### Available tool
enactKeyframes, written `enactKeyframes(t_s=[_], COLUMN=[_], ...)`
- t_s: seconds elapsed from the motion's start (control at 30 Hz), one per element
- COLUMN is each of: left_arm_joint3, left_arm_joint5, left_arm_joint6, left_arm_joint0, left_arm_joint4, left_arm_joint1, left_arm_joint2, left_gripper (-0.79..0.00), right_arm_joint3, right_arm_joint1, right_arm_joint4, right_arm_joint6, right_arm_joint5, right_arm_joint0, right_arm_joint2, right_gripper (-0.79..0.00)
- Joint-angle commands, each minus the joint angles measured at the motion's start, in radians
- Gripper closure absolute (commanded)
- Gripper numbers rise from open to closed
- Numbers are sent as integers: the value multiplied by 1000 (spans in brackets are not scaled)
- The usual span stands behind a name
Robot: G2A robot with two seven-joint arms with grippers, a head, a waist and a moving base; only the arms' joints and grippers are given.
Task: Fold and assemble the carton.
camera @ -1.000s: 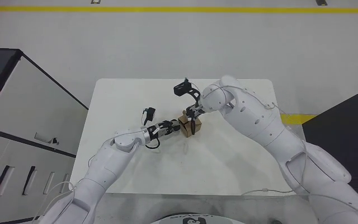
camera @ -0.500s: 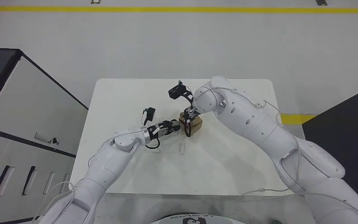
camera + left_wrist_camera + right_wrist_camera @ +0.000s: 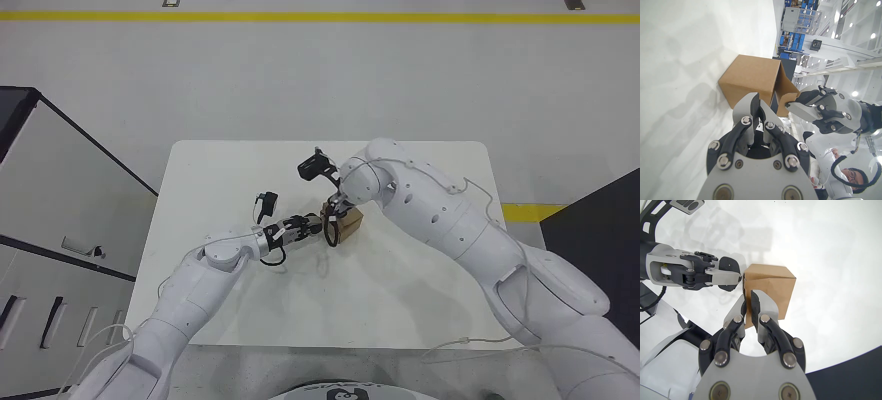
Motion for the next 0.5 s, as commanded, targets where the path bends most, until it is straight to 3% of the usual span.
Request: enactKeyframes(t_s=[0.0,0.47], left_arm_joint3=[0,0], left_arm_joint5=[0,0], left_arm_joint6=[0,0], left_arm_joint0=[0,0], left_arm_joint4=[0,0], left_arm_joint1=[0,0], left_arm_joint2=[0,0], left_gripper=[0,0], right_arm_joint3=[6,48], right_arm_joint1=[-4,-35], right_arm_joint4=[-5,-21], right_arm_joint6=[2,9], right_arm_joint5=[0,-9], right_arm_joint0=[1,5], right_arm_joint2=[-3,-19], right_gripper=[0,0])
